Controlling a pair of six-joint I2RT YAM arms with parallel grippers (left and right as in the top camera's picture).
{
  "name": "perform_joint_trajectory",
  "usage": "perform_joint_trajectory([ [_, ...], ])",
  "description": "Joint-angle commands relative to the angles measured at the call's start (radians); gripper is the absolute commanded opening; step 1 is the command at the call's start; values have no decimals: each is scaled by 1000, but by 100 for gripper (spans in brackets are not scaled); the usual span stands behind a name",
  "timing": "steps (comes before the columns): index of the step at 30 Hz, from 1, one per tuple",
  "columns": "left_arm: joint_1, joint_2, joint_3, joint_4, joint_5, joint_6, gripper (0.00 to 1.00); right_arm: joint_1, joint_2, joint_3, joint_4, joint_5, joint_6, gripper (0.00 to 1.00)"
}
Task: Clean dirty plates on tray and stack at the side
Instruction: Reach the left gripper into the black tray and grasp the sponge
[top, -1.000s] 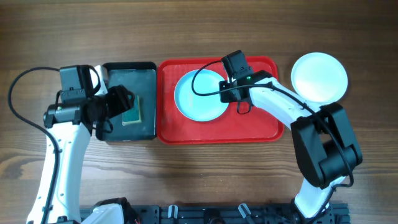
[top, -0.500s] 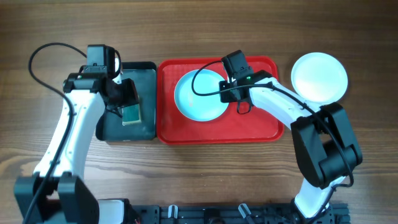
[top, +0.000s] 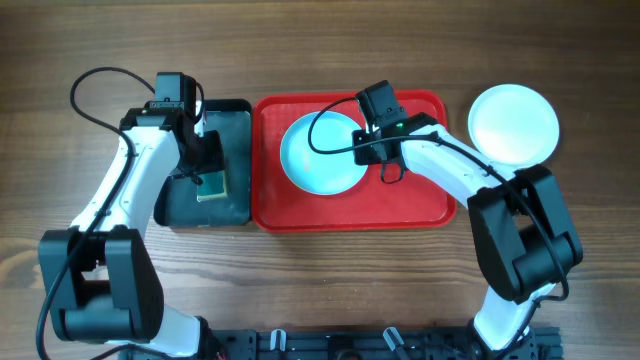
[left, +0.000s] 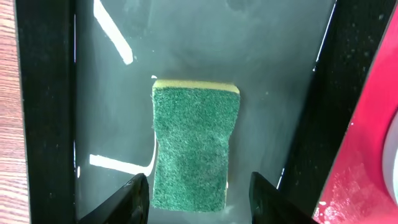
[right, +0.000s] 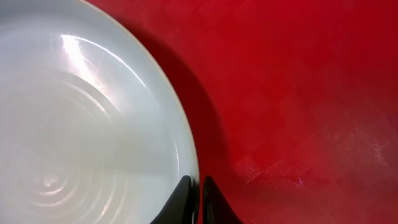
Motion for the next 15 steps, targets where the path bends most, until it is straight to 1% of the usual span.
perform_joint_trajectory([
  [1,0,11,8,3,-17,11,42,5,-5,11,0,16,-4,8],
  [2,0,12,8,3,-17,4,40,5,-5,11,0,16,-4,8],
  [4,0,12,2,5,-14,4,39,5,-5,11,0,16,-4,8],
  [12,0,12,-82,77,-14,4,42,5,-5,11,0,16,-4,8],
  [15,0,12,-125,131,-14,4,40,5,-5,11,0,16,-4,8],
])
